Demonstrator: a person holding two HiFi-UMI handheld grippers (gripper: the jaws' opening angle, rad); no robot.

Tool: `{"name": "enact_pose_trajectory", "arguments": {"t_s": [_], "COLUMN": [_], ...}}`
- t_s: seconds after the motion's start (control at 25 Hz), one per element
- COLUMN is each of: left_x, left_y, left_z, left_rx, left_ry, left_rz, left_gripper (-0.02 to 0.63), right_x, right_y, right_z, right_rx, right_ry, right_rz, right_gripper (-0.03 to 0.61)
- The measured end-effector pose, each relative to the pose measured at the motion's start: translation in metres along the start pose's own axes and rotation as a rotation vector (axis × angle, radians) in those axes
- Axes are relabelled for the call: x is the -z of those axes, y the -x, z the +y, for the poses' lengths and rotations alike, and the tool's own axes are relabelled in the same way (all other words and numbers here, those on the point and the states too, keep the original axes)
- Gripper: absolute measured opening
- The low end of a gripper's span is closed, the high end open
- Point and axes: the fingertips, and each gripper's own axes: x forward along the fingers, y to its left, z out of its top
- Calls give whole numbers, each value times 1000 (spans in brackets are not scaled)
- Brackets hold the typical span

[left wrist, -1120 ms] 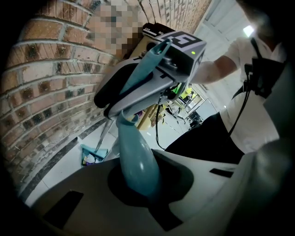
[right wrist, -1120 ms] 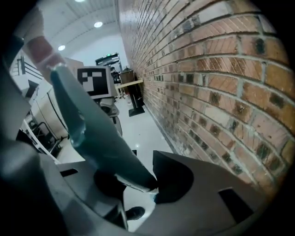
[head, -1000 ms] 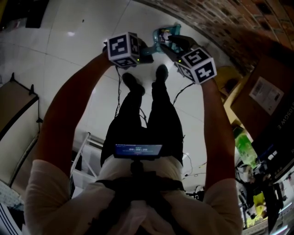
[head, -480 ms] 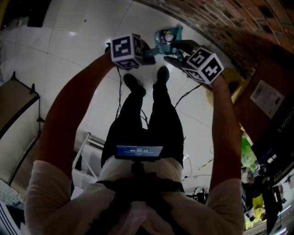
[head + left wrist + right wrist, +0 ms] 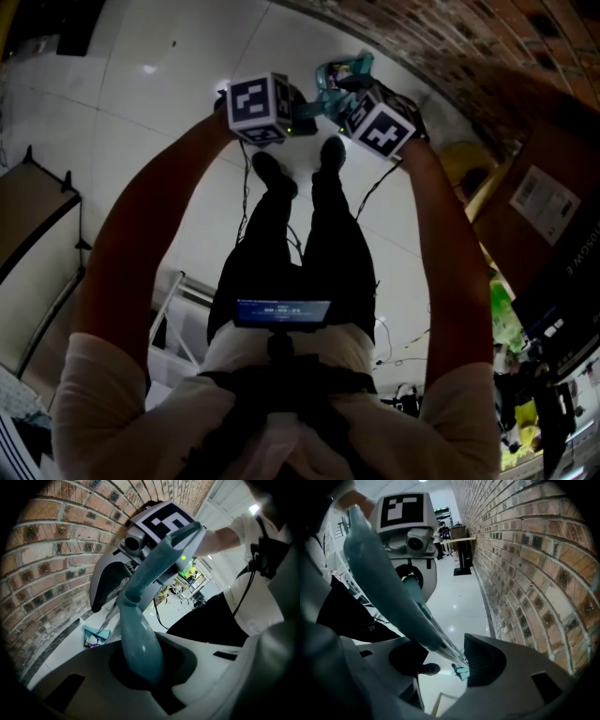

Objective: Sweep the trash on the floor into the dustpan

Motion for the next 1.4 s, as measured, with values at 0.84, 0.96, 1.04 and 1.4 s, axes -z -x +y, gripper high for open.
{"name": "enact_pose_trajectory", "arguments": {"t_s": [0.84, 0.96, 1.04, 1.4], "left_x": [22, 22, 25, 27], "left_y": [18, 26, 33, 65], "left_z": [20, 20, 24, 30], "left_rx": [-188, -216, -254, -394], "left_ry": [14, 28, 40, 147], "left_rz": [3, -46, -75, -233], "left_gripper": [298, 306, 307, 307], "right_x": [16, 27, 32, 57], "right_y": [-12, -7, -4, 13], "right_z": [0, -7, -10, -10], "right_rx": [32, 66, 80, 104], "right_ry": [-73, -103, -116, -178], "right_rz": [18, 15, 8, -3], "right_gripper": [325, 334, 334, 339]}}
